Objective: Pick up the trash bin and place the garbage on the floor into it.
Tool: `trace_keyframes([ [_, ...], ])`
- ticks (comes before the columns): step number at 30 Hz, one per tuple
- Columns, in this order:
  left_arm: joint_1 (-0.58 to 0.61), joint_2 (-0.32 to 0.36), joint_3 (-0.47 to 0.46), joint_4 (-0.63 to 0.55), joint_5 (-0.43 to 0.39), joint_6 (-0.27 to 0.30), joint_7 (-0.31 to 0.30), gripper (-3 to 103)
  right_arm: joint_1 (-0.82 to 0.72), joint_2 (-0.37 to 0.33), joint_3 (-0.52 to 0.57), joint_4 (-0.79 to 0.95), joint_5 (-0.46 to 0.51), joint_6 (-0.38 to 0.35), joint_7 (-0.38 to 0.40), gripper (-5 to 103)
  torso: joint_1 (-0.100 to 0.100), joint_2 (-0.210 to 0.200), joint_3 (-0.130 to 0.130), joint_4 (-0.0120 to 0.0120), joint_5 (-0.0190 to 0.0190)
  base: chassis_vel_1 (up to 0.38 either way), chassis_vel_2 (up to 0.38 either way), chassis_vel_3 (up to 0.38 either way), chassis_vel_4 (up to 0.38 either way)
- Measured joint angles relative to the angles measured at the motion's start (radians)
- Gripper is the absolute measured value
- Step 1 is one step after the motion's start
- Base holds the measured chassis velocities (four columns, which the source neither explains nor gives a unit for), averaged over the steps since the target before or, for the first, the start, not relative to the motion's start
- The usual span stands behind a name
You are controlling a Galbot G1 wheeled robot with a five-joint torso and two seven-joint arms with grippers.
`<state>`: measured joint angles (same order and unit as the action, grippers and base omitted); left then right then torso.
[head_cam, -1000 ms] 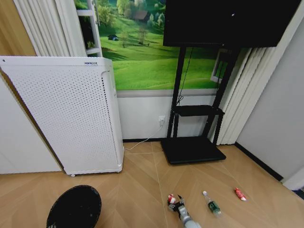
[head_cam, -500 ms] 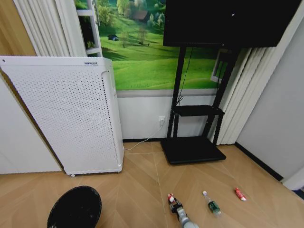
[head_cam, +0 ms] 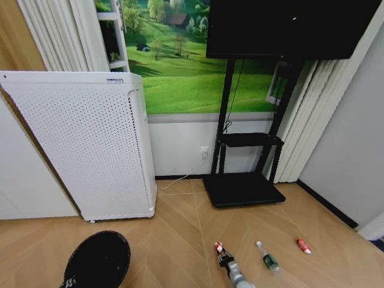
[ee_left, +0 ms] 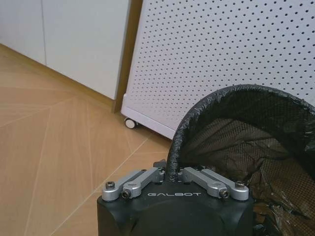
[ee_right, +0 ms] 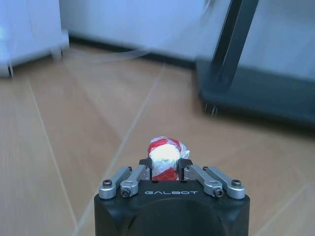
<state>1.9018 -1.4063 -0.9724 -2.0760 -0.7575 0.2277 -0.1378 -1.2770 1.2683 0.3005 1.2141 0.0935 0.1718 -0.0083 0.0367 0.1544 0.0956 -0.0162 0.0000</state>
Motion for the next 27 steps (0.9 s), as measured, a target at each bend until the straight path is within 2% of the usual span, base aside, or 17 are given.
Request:
trace_keyframes([
  [1,-0.018,0.011,0.012,-0.006,0.0,0.006,-0.015,3,-0.034,-0.015,0.026,0.075,0.024,0.011,-0.014,25,0.0,0.0,0.0,0.0001,0.0,0.0,0.0,0.0,0.0],
  [2,-0.018,0.011,0.012,-0.006,0.0,0.006,-0.015,3,-0.034,-0.015,0.026,0.075,0.024,0.011,-0.014,25,0.0,0.0,0.0,0.0001,0.0,0.0,0.0,0.0,0.0],
  [5,-0.08,0.05,0.074,-0.021,-0.015,0.028,-0.059,3,-0.148,-0.066,0.107,0.299,0.109,0.018,-0.047,25,0.0,0.0,0.0,-0.0002,0.0,0.0,0.0,0.0,0.0],
  [6,-0.08,0.05,0.074,-0.021,-0.015,0.028,-0.059,3,-0.148,-0.066,0.107,0.299,0.109,0.018,-0.047,25,0.0,0.0,0.0,-0.0002,0.0,0.0,0.0,0.0,0.0],
  [7,-0.11,0.073,0.102,-0.011,-0.016,0.031,-0.066,3,-0.195,-0.089,0.127,0.395,0.146,0.02,-0.072,25,0.0,0.0,0.0,0.0,-0.0003,0.0,0.0,0.0,0.0],
  [9,-0.129,0.091,0.119,-0.003,-0.02,0.033,-0.065,3,-0.222,-0.103,0.135,0.446,0.161,0.023,-0.089,25,0.0,0.0,0.0,0.0,-0.0003,0.0,0.0,0.0,0.0],
  [11,-0.199,0.158,0.173,0.035,-0.027,0.033,-0.039,3,-0.292,-0.139,0.138,0.575,0.189,0.031,-0.133,25,0.0,0.0,0.0,0.0004,0.0,0.0,0.0,0.0,0.0],
  [12,-0.199,0.158,0.173,0.035,-0.027,0.033,-0.039,3,-0.292,-0.139,0.138,0.575,0.189,0.031,-0.133,25,0.0,0.0,0.0,0.0004,0.0,0.0,0.0,0.0,0.0],
  [14,-0.292,0.234,0.259,0.1,-0.037,0.026,0.007,3,-0.344,-0.16,0.118,0.664,0.206,0.041,-0.161,25,0.0,0.0,0.0,0.0,0.0,0.0,0.0,0.0,0.0],
  [17,-0.324,0.258,0.297,0.127,-0.045,0.022,0.019,3,-0.354,-0.16,0.104,0.687,0.206,0.047,-0.169,25,0.0,0.0,0.0,-0.0003,0.0002,0.0,0.0,0.0,0.0],
  [19,-0.384,0.296,0.383,0.199,-0.052,0.014,0.053,3,-0.348,-0.169,0.034,0.725,0.211,0.05,-0.178,25,0.0,0.0,0.0,-0.0005,-0.0001,0.0,0.0,0.0,0.0],
  [22,-0.396,0.301,0.414,0.22,-0.064,0.014,0.058,3,-0.327,-0.179,-0.01,0.732,0.213,0.05,-0.179,25,0.0,0.0,0.0,-0.0001,0.0,0.0,0.0,0.0,0.0],
  [23,-0.402,0.302,0.45,0.224,-0.105,0.032,0.037,3,-0.309,-0.191,-0.046,0.736,0.214,0.05,-0.179,25,0.0,0.0,0.0,0.0005,0.0001,0.0,0.0,0.0,0.0],
  [25,-0.408,0.302,0.495,0.21,-0.172,0.067,-0.022,3,-0.301,-0.209,-0.065,0.744,0.224,0.057,-0.193,25,0.0,0.0,0.0,0.0003,-0.0001,0.0,0.0,0.0,0.0],
  [26,-0.408,0.302,0.495,0.21,-0.172,0.067,-0.022,3,-0.301,-0.209,-0.065,0.744,0.224,0.057,-0.193,25,0.0,0.0,0.0,0.0003,-0.0001,0.0,0.0,0.0,0.0],
  [27,-0.41,0.301,0.509,0.2,-0.196,0.078,-0.047,3,-0.3,-0.216,-0.067,0.747,0.23,0.061,-0.202,25,0.0,0.0,0.0,0.0001,0.0,0.0,0.0,0.0,0.0],
])
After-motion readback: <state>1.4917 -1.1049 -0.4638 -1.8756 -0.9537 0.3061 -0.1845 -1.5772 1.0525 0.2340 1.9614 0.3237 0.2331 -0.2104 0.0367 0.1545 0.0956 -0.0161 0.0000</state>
